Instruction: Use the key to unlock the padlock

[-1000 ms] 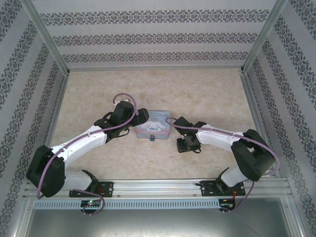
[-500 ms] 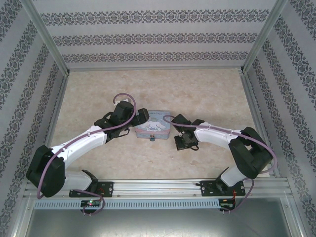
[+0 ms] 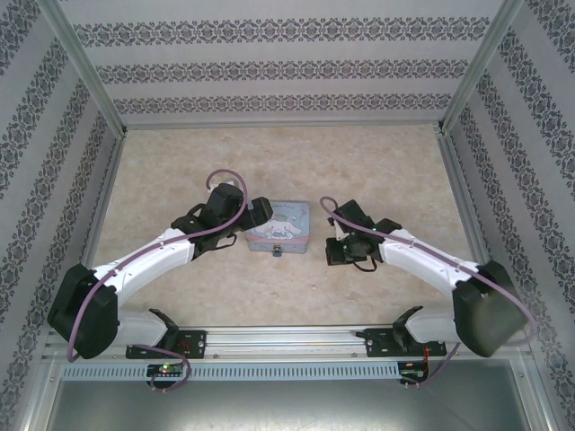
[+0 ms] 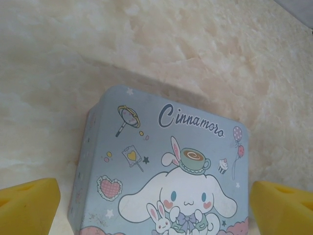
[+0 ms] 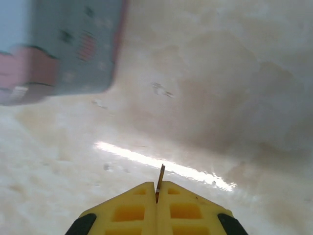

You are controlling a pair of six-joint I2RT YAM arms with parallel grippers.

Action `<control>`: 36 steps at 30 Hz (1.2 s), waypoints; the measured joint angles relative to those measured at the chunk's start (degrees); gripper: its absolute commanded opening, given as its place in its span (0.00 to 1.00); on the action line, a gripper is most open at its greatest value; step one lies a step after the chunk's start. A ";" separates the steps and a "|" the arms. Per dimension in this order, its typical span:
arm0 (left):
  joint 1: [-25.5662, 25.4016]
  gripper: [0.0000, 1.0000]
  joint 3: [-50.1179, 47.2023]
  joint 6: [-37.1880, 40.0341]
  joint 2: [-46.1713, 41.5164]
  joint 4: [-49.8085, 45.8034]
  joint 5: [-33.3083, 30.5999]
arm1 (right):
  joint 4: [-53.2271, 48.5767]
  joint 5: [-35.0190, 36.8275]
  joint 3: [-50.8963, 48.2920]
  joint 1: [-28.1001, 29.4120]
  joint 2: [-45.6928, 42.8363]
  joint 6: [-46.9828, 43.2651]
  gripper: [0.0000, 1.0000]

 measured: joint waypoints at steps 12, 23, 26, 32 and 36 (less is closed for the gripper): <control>0.00 1.00 0.17 -6.99 3.06 7.72 13.55 | 9.84 -22.69 1.29 -7.54 -4.28 2.36 0.00; 0.00 0.92 0.13 -17.44 6.86 19.56 21.55 | 15.04 -33.14 6.10 -7.96 -2.58 1.20 0.00; 0.00 0.87 -0.79 -20.70 7.37 23.63 22.14 | 16.90 -32.26 6.10 -8.20 -1.01 3.69 0.00; 0.00 0.83 -4.50 -26.08 7.45 28.96 22.36 | 24.20 -28.48 4.96 -8.24 0.22 11.69 0.00; 0.00 0.83 -5.05 -26.97 7.45 29.07 22.32 | 29.33 -28.96 4.57 -8.24 1.55 14.05 0.00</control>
